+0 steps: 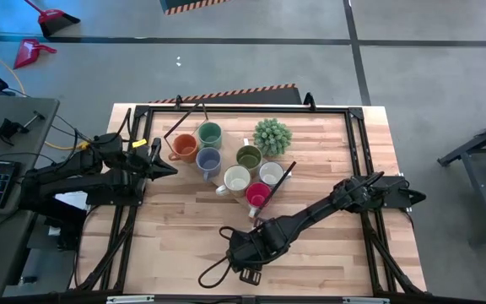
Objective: Place coffee mugs
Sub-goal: Put the blue patterned mug on the shelf
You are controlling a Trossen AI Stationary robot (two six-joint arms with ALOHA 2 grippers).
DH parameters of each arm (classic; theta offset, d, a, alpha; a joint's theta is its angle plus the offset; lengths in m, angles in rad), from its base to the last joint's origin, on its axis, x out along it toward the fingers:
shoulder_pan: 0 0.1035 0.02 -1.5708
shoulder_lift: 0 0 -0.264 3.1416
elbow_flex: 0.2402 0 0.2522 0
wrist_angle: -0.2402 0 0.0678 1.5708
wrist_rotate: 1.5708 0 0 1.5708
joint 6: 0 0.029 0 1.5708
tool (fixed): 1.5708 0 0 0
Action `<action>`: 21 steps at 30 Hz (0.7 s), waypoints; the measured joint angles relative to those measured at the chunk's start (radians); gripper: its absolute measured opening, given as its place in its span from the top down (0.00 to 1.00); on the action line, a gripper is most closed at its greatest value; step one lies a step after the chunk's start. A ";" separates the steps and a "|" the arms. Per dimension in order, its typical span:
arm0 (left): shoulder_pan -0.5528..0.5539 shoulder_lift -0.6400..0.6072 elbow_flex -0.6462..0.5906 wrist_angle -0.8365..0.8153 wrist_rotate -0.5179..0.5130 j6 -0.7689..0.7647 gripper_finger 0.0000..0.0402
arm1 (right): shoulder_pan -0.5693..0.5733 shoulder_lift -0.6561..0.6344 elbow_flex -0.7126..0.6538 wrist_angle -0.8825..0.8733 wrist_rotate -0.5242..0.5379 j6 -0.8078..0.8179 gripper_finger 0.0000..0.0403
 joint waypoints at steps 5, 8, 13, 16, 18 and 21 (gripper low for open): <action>0.000 0.000 0.000 0.000 0.000 0.000 1.00 | 0.000 0.000 0.000 0.000 0.000 0.000 0.64; 0.000 0.000 0.000 0.000 0.000 0.000 1.00 | 0.000 0.000 0.000 0.002 0.000 0.000 0.64; 0.000 0.000 0.000 -0.001 0.000 0.000 1.00 | 0.000 0.000 0.000 0.026 0.000 0.000 0.64; 0.000 0.000 0.000 -0.001 0.000 0.000 1.00 | 0.000 0.000 0.000 0.035 -0.001 0.000 0.64; 0.000 0.000 0.000 -0.001 0.000 0.000 1.00 | 0.000 0.000 0.000 0.041 -0.001 0.000 0.64; 0.000 0.000 0.000 -0.001 0.000 0.000 1.00 | 0.000 0.000 0.000 0.046 -0.001 0.000 0.64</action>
